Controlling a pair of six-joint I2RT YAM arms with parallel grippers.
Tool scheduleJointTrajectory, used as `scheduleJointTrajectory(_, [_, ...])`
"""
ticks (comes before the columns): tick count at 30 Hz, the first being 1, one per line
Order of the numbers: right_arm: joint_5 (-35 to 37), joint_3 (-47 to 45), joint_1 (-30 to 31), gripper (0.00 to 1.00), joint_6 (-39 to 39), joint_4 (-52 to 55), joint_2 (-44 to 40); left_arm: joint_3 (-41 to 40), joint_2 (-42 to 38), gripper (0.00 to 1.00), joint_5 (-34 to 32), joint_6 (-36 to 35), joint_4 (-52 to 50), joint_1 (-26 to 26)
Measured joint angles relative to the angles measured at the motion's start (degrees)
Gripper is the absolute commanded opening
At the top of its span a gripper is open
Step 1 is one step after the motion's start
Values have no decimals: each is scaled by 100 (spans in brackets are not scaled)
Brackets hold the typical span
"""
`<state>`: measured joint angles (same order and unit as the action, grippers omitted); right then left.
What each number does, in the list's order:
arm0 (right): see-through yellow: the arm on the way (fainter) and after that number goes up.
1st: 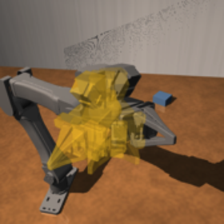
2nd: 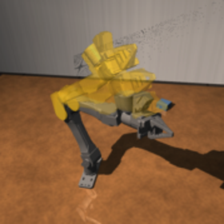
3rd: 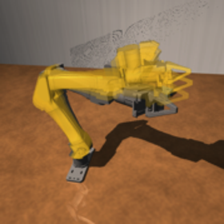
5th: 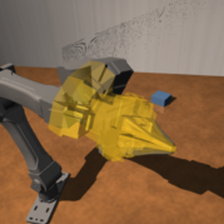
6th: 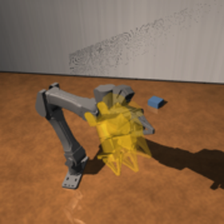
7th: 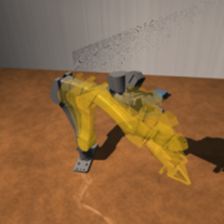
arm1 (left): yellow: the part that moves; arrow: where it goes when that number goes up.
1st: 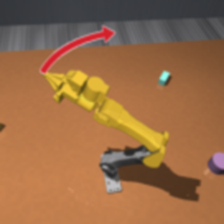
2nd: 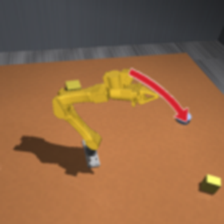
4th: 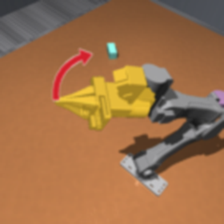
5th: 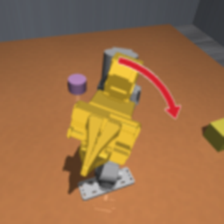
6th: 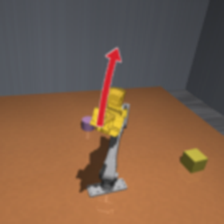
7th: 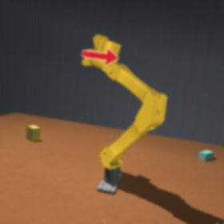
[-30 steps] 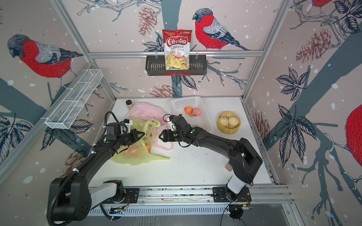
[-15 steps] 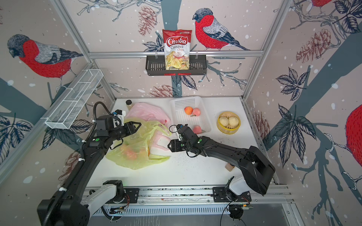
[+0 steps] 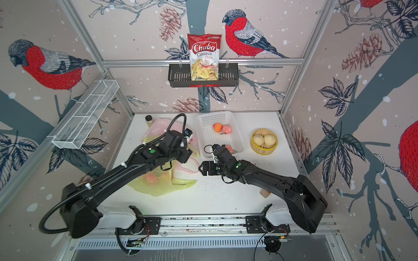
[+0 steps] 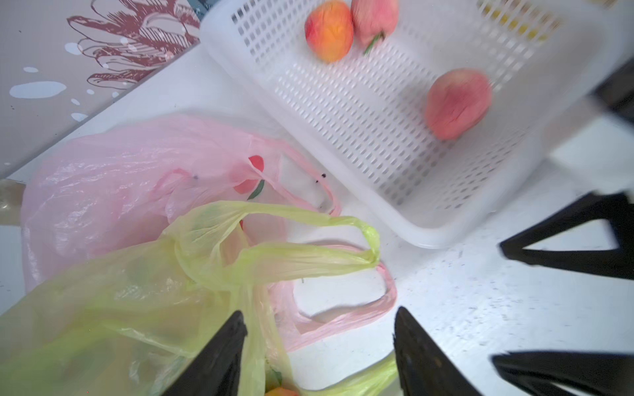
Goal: Place the peach into a plastic bag & tie a knot
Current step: Adjust the plastic bag at the center of the board.
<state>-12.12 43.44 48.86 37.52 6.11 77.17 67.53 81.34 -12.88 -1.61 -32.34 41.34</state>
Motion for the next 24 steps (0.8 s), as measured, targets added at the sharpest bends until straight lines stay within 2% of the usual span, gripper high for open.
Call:
scheduleJointTrajectory(2, [-17, -103, 0, 96, 2, -2, -103, 212, 529, 71, -308, -232, -90, 37])
scheduleJointTrajectory(6, [-46, -258, 22, 95, 22, -4, -190, 330, 986, 73, -476, -608, -245, 118])
scheduleJointTrajectory(11, [-85, -323, 258, 82, 44, -66, -144, 376, 1287, 73, -527, -896, -278, 122])
scheduleJointTrajectory(15, [-146, -225, 688, 73, 39, -251, 284, 376, 1604, 71, -811, -1003, -251, 140])
scheduleJointTrajectory(17, [-149, -98, 881, 71, 37, -326, 584, 376, 1751, 62, -1021, -1032, -210, 140])
scheduleJointTrajectory(21, [-144, 162, 1178, 71, 35, -535, 1095, 417, 1934, 1, -1368, -975, 2, 138])
scheduleJointTrajectory(24, [-103, 247, 1300, 78, 39, -699, 1309, 501, 1987, 0, -1521, -922, 133, 105])
